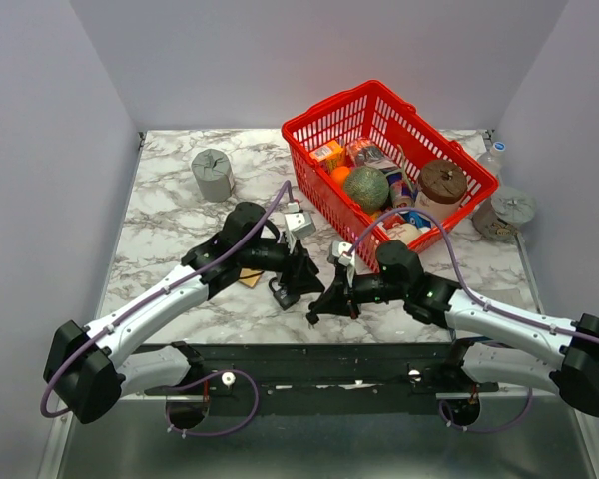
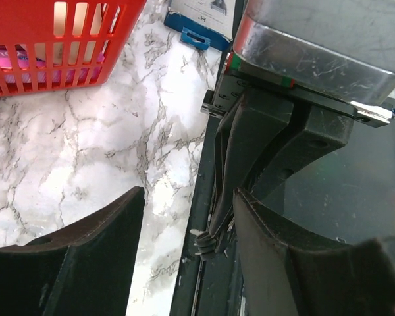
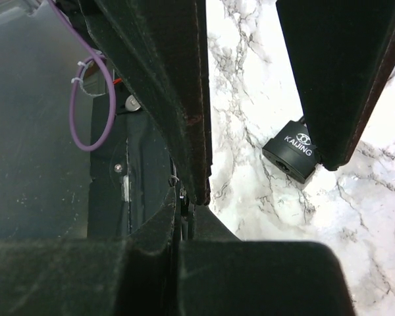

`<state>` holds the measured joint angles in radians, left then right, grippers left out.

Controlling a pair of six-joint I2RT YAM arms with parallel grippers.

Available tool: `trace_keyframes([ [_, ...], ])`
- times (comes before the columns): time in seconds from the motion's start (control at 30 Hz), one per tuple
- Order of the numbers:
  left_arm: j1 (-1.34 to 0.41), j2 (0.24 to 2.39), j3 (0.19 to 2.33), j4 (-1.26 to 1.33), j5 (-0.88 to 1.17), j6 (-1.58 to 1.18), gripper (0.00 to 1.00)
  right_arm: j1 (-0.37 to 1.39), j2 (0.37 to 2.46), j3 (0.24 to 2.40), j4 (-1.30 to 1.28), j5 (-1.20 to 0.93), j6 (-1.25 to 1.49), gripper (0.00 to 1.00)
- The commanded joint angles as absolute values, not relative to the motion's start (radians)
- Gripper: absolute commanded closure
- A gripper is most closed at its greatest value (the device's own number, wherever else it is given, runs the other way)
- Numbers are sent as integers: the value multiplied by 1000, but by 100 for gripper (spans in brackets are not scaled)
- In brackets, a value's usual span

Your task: Unlock with the key

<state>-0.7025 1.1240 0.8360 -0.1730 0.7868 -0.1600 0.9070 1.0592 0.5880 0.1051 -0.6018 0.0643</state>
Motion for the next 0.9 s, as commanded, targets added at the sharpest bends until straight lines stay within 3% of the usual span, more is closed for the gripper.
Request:
trace_keyframes([
  [0.0,-716,1117,822,-156,779,-138,35,891,1075,627,91,-638,84,99],
  [0.07,-718,1100,816,-140,767,-150,34,890,1086,626,89,-644,84,99],
  [0.17,-718,1075,796,-86,753,-178,22,887,1095,627,89,-653,86,99],
  [0.3,-723,1072,787,-71,778,-186,22,882,1106,632,90,-670,84,99],
  [0.73,-758,1114,790,-150,750,-155,49,865,1086,627,91,-678,94,99],
  [0.87,-767,1130,795,-172,736,-143,51,864,1081,627,92,-678,95,99],
])
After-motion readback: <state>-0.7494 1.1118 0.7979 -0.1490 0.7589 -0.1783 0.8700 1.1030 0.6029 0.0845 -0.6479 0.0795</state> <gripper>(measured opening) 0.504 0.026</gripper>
